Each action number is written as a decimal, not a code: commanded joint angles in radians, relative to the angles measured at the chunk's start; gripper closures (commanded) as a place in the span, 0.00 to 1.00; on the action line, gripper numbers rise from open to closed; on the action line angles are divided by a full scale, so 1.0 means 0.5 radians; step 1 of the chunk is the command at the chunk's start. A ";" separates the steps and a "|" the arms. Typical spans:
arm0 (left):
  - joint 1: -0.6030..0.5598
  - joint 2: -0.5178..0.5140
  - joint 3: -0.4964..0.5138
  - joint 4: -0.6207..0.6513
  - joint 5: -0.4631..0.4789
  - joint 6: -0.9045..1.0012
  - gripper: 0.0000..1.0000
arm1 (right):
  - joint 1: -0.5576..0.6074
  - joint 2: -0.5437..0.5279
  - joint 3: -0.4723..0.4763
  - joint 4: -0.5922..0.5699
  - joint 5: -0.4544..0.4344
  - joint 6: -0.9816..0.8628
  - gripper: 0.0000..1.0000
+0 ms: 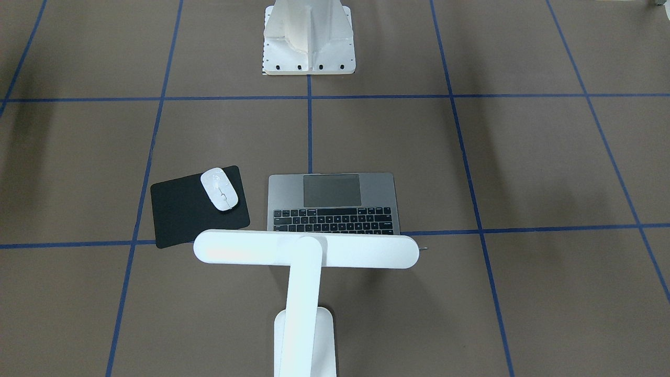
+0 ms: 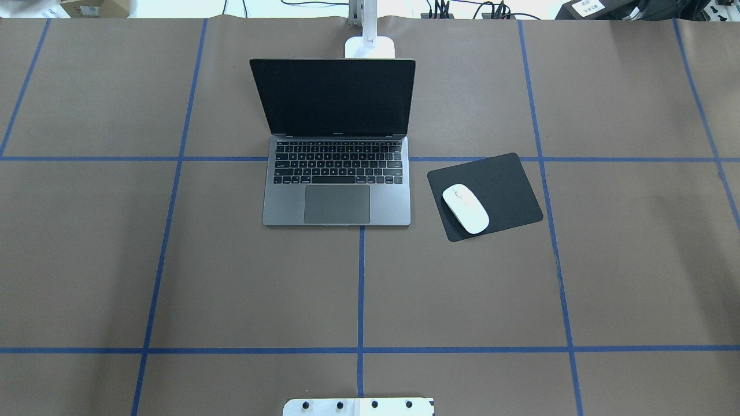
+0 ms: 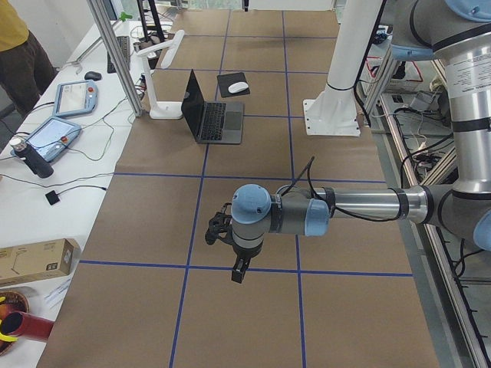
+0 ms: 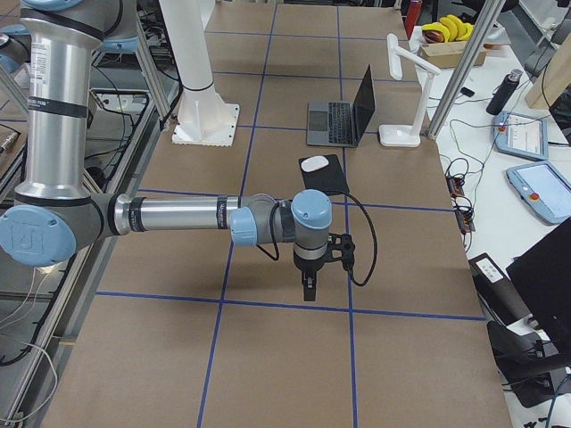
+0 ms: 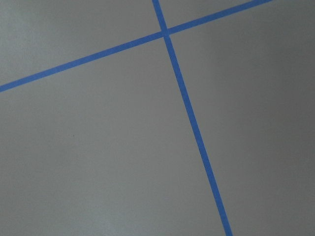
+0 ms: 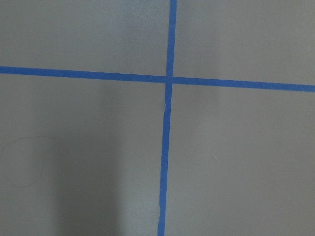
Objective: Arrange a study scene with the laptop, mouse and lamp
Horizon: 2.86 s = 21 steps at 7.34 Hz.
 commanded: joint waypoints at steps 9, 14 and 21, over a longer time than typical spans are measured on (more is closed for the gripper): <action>0.002 0.008 -0.013 0.002 0.002 -0.011 0.00 | 0.000 0.016 0.066 0.006 -0.012 0.001 0.00; 0.002 0.005 -0.016 0.002 0.002 -0.008 0.00 | 0.000 0.012 0.084 0.006 -0.009 -0.011 0.00; 0.002 0.002 -0.016 0.005 -0.004 -0.014 0.00 | 0.000 0.012 0.078 0.003 -0.009 -0.008 0.00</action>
